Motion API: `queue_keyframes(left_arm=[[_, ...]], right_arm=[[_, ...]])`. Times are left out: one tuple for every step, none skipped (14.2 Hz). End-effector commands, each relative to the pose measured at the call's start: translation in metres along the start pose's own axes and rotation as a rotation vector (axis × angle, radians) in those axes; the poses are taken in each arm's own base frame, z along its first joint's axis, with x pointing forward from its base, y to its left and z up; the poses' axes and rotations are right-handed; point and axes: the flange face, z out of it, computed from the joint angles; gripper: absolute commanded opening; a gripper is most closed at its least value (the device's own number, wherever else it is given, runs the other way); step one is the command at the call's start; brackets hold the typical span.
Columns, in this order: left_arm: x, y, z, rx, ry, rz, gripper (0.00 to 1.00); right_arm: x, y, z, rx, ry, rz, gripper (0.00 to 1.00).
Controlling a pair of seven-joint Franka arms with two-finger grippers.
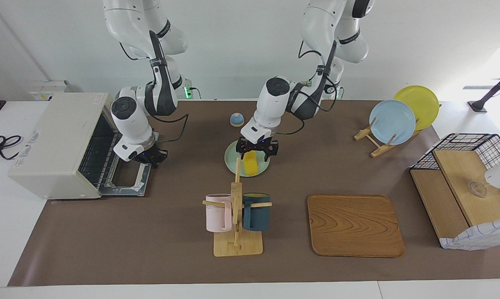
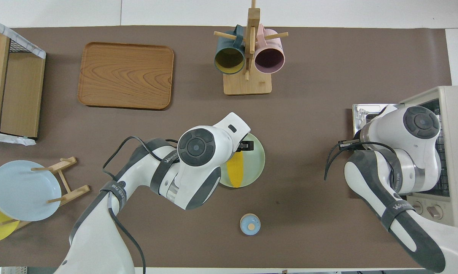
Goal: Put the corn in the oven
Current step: 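Release the corn and withdraw the left gripper while the right gripper nears the plate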
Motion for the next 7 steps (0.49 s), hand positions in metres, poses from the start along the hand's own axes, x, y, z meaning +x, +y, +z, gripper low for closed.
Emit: queue_keyframes(left_arm=[[0.008, -0.029, -0.052, 0.003, -0.025, -0.013, 1.00], [0.013, -0.040, -0.066, 0.006, -0.031, -0.020, 1.00], [0.022, -0.054, -0.084, 0.010, -0.035, -0.046, 1.00], [0.028, -0.065, -0.100, 0.019, -0.049, -0.058, 1.00], [0.039, -0.081, -0.122, 0.023, -0.060, -0.068, 1.00], [0.053, -0.103, -0.145, 0.027, -0.068, -0.083, 1.00], [0.062, -0.120, -0.168, 0.028, -0.072, -0.083, 1.00]], right_arm=[[-0.005, -0.020, -0.007, 0.028, 0.003, 0.013, 0.00], [-0.002, -0.034, -0.010, 0.027, 0.007, 0.005, 0.00], [0.000, -0.050, -0.016, 0.026, 0.012, 0.000, 0.00], [0.001, -0.063, -0.025, 0.026, 0.008, -0.002, 0.01], [0.002, -0.070, -0.034, 0.024, -0.008, 0.005, 0.12], [0.003, -0.072, -0.047, 0.024, -0.023, 0.013, 0.30], [0.001, -0.087, -0.059, 0.022, -0.038, -0.002, 0.46]])
